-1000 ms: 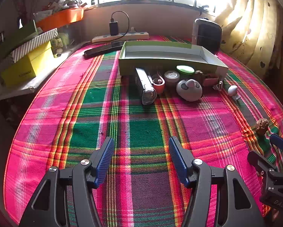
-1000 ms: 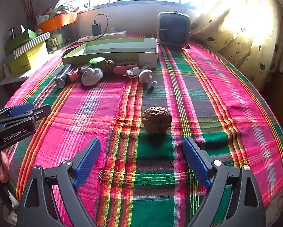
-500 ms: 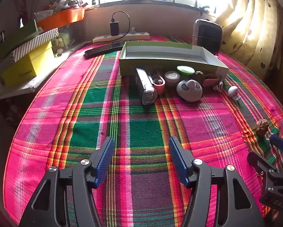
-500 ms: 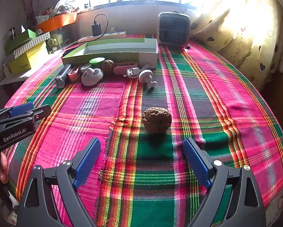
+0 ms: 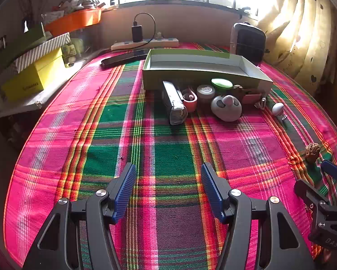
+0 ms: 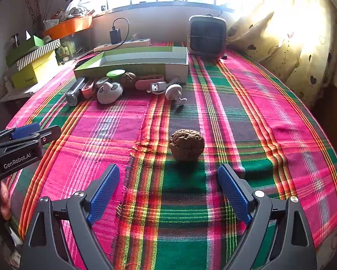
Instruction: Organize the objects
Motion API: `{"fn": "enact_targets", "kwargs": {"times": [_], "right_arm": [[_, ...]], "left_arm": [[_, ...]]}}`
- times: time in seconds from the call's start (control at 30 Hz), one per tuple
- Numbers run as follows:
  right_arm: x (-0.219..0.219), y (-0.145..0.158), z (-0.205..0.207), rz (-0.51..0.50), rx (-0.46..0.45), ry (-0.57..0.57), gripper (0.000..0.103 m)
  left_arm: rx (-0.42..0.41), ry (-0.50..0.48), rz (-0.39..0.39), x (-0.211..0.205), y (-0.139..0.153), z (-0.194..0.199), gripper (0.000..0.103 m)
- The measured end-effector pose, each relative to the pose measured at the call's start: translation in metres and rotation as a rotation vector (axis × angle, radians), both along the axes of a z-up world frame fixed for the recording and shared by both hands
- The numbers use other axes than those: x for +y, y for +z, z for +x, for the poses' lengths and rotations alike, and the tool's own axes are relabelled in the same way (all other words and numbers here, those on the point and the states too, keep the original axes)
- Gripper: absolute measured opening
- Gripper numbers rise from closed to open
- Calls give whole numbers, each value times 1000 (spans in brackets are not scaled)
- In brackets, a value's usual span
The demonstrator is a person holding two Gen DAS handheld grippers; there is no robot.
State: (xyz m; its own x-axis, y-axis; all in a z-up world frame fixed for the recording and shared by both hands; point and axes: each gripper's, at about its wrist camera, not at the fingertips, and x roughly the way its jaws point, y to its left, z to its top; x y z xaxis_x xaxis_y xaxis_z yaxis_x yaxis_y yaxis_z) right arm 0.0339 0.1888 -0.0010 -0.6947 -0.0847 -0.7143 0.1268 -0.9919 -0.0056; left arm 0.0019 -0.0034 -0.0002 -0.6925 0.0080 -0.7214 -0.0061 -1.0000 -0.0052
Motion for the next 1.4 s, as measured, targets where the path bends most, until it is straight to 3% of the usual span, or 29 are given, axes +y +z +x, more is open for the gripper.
{"fn": "enact_targets", "kwargs": {"times": [0.87, 1.13, 1.4], "right_arm": [[12, 1, -9, -3, -15, -2, 89], [22, 1, -25, 8, -57, 18, 89], [28, 1, -35, 10, -61, 12, 87]], "left_arm": [[-14, -30, 8, -2, -1, -4, 59], [-36, -28, 99, -14, 3, -16, 58], [-66, -54, 88, -13, 6, -35, 58]]}}
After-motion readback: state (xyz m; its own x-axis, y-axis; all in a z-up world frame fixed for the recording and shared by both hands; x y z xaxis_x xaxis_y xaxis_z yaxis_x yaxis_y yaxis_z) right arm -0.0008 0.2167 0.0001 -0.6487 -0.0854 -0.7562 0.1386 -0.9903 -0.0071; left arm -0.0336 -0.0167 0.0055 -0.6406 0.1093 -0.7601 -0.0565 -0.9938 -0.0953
